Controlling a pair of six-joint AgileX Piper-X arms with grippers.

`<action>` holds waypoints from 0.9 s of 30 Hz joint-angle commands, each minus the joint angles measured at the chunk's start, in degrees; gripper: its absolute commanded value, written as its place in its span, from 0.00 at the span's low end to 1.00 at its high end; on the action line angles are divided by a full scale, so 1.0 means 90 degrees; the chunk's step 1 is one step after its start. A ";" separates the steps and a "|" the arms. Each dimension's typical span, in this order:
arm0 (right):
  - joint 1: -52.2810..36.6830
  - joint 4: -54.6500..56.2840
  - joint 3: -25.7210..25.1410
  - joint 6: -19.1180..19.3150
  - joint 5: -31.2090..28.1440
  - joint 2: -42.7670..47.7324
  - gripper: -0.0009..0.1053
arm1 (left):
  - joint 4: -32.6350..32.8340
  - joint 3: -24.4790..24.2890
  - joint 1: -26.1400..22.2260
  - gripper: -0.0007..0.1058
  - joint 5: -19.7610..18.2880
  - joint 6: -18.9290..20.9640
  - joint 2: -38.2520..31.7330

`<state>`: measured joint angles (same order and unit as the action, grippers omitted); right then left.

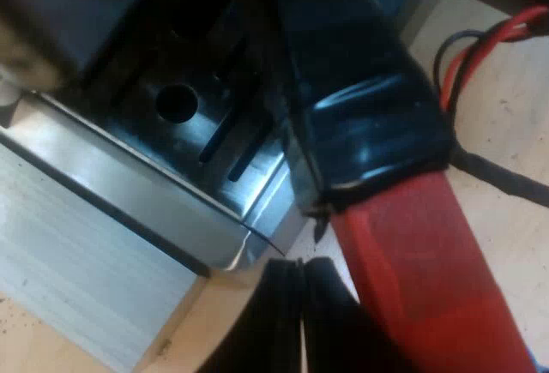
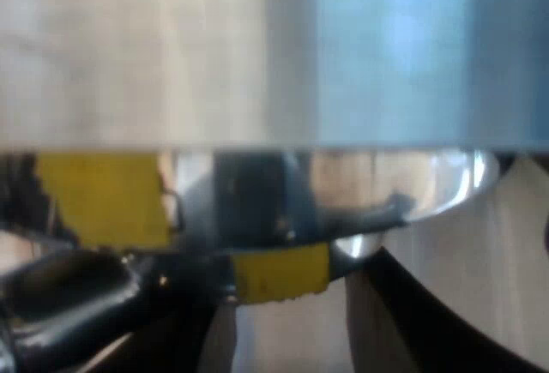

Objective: Put the handle in the coffee machine

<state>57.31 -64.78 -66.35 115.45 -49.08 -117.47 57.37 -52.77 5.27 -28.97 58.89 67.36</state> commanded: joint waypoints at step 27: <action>0.0326 0.0856 0.1696 0.0179 -0.0535 0.1913 0.35 | -0.0309 0.0178 0.0321 0.01 -0.0385 0.1301 -0.0399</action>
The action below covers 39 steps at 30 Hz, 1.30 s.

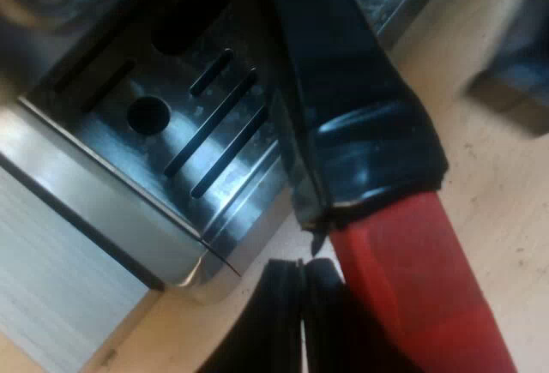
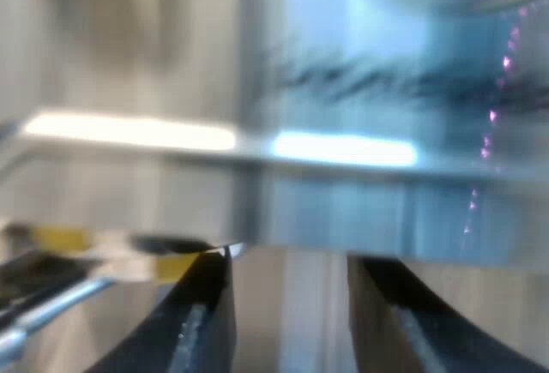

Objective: Put the handle in the coffee machine

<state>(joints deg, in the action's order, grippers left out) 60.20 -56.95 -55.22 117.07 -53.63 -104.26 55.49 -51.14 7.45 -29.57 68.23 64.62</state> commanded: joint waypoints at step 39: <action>0.1131 0.5596 0.1569 -0.2033 0.2425 0.5222 0.64 | -0.0172 -0.0002 0.0454 0.01 0.0233 0.1697 -0.0418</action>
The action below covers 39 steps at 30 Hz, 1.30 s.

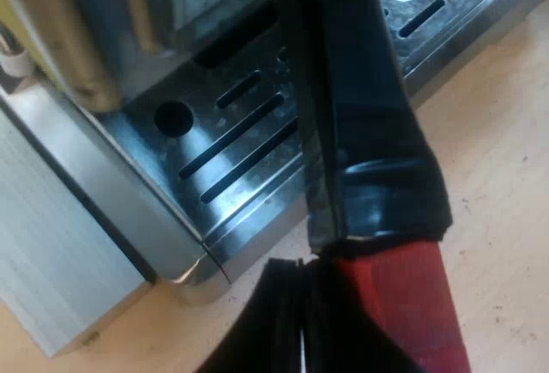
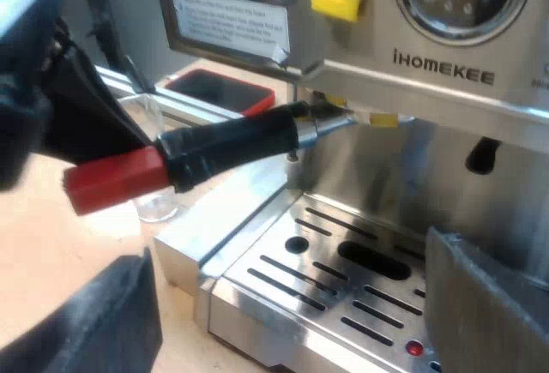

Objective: Put the handle in the coffee machine

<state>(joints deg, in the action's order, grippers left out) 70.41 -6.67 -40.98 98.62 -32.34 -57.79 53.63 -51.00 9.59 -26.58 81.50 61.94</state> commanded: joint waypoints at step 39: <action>-0.0024 0.1480 -0.0835 -0.0226 0.0205 0.0059 0.63 | -0.1695 -0.0018 0.1509 0.01 -0.2112 0.1084 -0.0295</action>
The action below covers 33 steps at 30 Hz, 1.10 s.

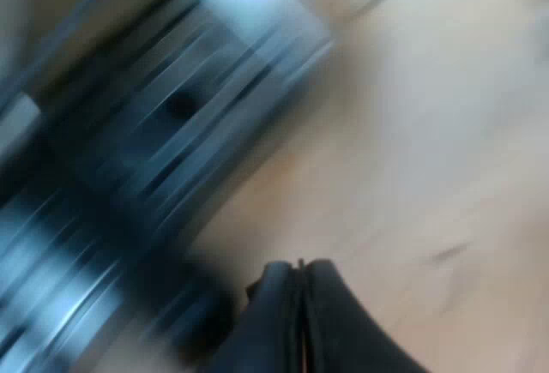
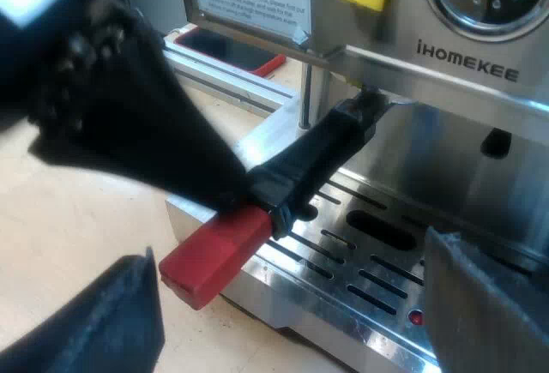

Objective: Put the handle in the coffee machine

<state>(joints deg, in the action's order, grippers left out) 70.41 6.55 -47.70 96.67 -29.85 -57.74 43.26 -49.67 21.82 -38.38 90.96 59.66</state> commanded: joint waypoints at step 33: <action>-0.0024 0.0011 -0.0087 -0.0010 0.0079 0.0053 0.63 | 0.1683 -0.0165 0.0150 0.01 0.1836 -0.0612 -0.0878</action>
<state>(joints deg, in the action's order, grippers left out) 70.41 6.55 -47.70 96.46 -29.53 -57.74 59.28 -50.86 23.14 -23.16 85.51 51.09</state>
